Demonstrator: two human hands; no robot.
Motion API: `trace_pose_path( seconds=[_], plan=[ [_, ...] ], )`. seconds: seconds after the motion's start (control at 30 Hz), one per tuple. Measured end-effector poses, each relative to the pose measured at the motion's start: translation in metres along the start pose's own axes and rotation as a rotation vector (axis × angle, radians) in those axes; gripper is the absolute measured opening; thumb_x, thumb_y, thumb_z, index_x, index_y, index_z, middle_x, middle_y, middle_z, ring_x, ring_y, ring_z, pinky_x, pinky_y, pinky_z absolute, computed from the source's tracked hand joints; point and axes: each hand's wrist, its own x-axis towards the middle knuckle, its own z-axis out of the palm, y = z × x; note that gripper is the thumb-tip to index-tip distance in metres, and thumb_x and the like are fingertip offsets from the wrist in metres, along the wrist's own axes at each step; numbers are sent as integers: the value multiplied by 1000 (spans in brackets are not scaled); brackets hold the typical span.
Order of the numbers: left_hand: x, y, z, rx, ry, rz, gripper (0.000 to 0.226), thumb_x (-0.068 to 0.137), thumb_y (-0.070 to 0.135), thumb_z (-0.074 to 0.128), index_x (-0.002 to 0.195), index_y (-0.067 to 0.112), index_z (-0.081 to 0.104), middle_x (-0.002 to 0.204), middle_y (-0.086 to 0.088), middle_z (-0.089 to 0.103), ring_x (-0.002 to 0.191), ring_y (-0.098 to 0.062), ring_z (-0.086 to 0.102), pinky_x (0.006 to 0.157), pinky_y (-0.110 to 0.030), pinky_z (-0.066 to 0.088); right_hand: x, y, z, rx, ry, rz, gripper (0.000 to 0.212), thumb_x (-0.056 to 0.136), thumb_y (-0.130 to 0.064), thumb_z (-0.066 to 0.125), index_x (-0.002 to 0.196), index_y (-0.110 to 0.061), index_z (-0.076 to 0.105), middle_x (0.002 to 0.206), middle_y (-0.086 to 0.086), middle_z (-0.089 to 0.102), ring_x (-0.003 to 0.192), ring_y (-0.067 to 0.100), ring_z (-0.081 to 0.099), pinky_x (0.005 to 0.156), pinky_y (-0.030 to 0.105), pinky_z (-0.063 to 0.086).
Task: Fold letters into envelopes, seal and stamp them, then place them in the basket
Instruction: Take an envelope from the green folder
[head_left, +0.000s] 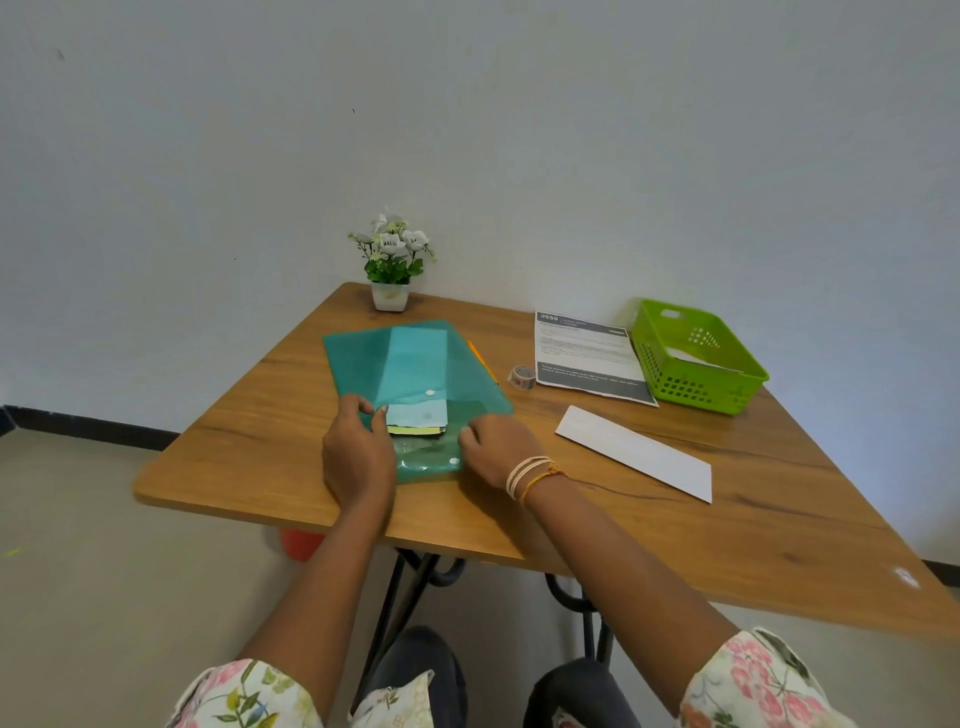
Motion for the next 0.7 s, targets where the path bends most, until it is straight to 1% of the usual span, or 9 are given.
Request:
trace_pose_path(
  seconds=[0.03, 0.07, 0.13, 0.2, 0.27, 0.37, 0.47, 0.57, 0.7],
  plan=[
    [-1, 1, 0, -7, 0, 0, 14, 93, 26, 61, 86, 18, 51, 76, 0, 57, 70, -25, 54, 53, -29, 35, 2, -4, 2, -15, 26, -20, 31, 95, -27, 41, 85, -6, 60, 81, 15, 62, 80, 34, 59, 62, 32, 39],
    [-1, 1, -1, -11, -1, -2, 14, 92, 26, 62, 85, 19, 52, 76, 0, 57, 70, -24, 54, 52, -29, 35, 4, -8, 4, -27, 41, -44, 30, 96, -28, 43, 97, -7, 63, 90, 15, 66, 86, 34, 61, 67, 34, 45],
    [-1, 2, -1, -23, -1, -14, 15, 92, 27, 63, 83, 19, 52, 76, 0, 57, 70, -24, 54, 53, -29, 37, 8, -16, 9, -40, 50, -86, 30, 94, -30, 51, 115, -13, 63, 104, 13, 69, 98, 31, 62, 79, 36, 51],
    [-1, 2, -2, -29, 0, -19, 16, 91, 27, 63, 83, 19, 51, 77, -1, 59, 71, -25, 54, 53, -30, 39, 13, -22, 12, -31, 52, -122, 33, 90, -30, 60, 120, -17, 63, 109, 10, 69, 105, 29, 61, 85, 36, 51],
    [0, 2, -2, -18, 4, -16, 16, 91, 27, 63, 84, 18, 51, 80, -4, 62, 71, -23, 53, 54, -31, 40, 17, -25, 14, -24, 80, -141, 32, 87, -30, 64, 116, -19, 66, 108, 8, 69, 105, 27, 61, 86, 35, 51],
    [0, 1, -1, -25, 11, -23, 17, 92, 27, 62, 86, 15, 51, 88, -8, 66, 73, -22, 52, 58, -35, 46, 21, -29, 17, -82, 121, -176, 21, 89, -26, 58, 101, -15, 72, 103, 9, 66, 97, 31, 62, 75, 35, 50],
    [2, -1, 0, -17, 5, -23, 17, 93, 27, 61, 87, 14, 51, 97, -10, 68, 79, -25, 58, 61, -38, 50, 22, -28, 19, -106, 150, -193, 22, 90, -21, 53, 94, -10, 72, 101, 11, 61, 90, 36, 62, 69, 37, 50],
    [3, -1, 0, 16, -5, -10, 18, 93, 27, 60, 87, 14, 50, 96, -9, 68, 74, -20, 52, 58, -34, 44, 24, -21, 18, 6, 197, -181, 19, 90, -18, 59, 93, -8, 74, 100, 11, 59, 88, 31, 61, 72, 35, 50],
    [2, 1, -1, 52, -13, 6, 17, 94, 25, 58, 86, 14, 47, 84, -5, 61, 70, -21, 48, 55, -31, 36, 23, -12, 14, 256, 264, -30, 11, 82, -19, 72, 87, -9, 76, 96, 6, 65, 89, 20, 60, 82, 33, 51]
  ],
)
